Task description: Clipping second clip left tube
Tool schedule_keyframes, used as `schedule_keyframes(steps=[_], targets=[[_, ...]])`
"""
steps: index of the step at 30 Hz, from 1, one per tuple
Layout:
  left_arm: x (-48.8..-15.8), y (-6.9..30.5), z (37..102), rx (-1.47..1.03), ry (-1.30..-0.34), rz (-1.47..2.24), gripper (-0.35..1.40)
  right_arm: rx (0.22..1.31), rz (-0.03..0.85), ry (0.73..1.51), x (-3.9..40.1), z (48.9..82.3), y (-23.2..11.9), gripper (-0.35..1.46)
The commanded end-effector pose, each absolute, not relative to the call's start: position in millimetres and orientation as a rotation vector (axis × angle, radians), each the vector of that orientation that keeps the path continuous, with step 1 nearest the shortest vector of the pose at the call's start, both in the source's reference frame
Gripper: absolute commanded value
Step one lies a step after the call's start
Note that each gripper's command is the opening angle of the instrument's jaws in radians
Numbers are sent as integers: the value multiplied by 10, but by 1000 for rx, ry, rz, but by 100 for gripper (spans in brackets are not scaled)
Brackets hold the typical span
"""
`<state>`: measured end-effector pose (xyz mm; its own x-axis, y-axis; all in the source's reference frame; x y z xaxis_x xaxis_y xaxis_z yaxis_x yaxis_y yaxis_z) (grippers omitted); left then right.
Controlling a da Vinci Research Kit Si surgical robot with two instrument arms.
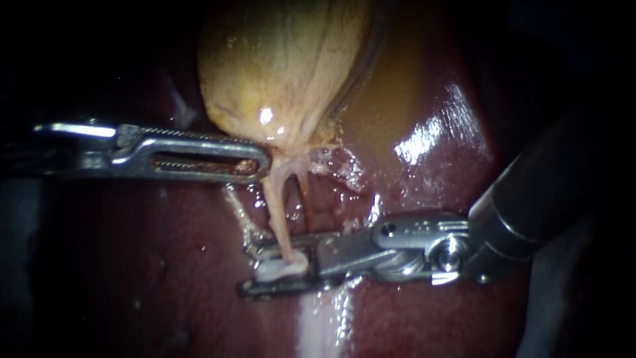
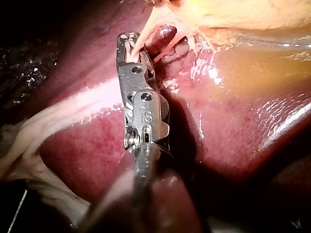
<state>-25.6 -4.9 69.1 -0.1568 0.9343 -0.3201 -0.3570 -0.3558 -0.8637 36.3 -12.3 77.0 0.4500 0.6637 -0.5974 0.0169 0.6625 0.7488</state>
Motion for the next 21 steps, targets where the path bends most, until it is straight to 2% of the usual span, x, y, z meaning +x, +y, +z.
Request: schedule_keyframes(steps=[1,21], targets=[[-256,-50,691,-1103,-788,1691,-35,775,455,1041,362,771,-123,-35],[-255,-49,695,-1104,-788,1692,-35,779,481,1028,355,770,-119,-35]])
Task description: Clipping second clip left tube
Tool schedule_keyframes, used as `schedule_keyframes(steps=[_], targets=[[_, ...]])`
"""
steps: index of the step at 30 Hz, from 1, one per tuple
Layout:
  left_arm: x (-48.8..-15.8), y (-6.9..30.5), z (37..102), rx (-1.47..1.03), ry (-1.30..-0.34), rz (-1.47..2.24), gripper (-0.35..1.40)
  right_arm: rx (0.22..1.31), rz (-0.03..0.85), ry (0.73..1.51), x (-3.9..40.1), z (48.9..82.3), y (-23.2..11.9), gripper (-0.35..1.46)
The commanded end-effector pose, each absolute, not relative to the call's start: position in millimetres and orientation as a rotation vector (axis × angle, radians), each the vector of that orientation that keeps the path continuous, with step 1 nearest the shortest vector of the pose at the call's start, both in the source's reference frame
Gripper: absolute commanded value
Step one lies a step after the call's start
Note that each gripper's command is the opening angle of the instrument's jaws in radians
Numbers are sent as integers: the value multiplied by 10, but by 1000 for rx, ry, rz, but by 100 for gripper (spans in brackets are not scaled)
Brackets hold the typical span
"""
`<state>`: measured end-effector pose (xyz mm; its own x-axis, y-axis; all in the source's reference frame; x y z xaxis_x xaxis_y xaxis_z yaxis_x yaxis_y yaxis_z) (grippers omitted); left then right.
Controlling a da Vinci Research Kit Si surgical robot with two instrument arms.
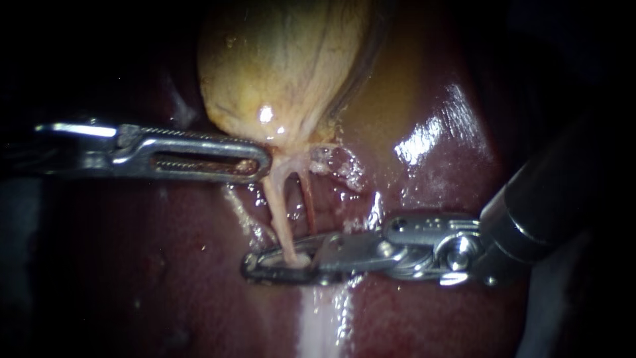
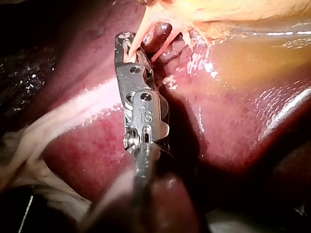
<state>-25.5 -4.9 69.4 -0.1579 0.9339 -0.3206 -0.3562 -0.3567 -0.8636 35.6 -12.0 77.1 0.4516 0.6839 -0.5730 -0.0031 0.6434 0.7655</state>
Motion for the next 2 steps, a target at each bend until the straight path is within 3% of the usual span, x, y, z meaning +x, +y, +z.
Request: schedule_keyframes(steps=[1,2], targets=[[-255,-49,695,-1104,-788,1692,-35,779,482,1028,355,769,-118,-35],[-255,-49,695,-1104,-788,1693,-35,779,482,1028,355,769,-117,-35]])
